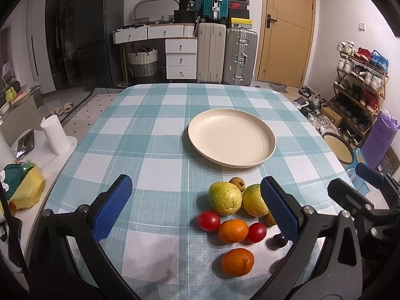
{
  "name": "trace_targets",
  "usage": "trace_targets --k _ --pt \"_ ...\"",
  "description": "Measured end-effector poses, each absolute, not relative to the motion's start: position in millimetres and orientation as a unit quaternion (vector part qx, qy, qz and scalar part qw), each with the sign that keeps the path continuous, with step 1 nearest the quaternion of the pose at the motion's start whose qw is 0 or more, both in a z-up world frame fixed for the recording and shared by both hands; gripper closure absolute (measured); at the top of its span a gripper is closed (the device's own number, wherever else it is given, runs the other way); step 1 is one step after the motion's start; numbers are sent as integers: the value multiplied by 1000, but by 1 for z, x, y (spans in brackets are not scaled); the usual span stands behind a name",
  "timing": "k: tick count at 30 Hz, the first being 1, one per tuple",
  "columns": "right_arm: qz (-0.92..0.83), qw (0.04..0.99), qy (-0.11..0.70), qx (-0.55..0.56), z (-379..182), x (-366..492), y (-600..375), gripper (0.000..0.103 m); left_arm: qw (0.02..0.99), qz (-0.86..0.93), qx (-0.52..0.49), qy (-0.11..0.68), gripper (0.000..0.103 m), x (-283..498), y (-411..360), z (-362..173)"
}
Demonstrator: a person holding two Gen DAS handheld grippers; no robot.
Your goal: Organize fruits
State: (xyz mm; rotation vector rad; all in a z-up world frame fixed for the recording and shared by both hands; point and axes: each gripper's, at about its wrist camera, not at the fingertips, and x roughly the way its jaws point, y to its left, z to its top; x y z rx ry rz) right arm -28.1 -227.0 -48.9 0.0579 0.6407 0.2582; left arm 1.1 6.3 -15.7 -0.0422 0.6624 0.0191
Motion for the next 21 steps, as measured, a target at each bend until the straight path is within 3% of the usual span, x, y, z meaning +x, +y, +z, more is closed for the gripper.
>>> trace_targets --k 21 --pt "135 937 321 32 -59 -23 -223 0 933 -42 -69 351 1 14 20 -35"
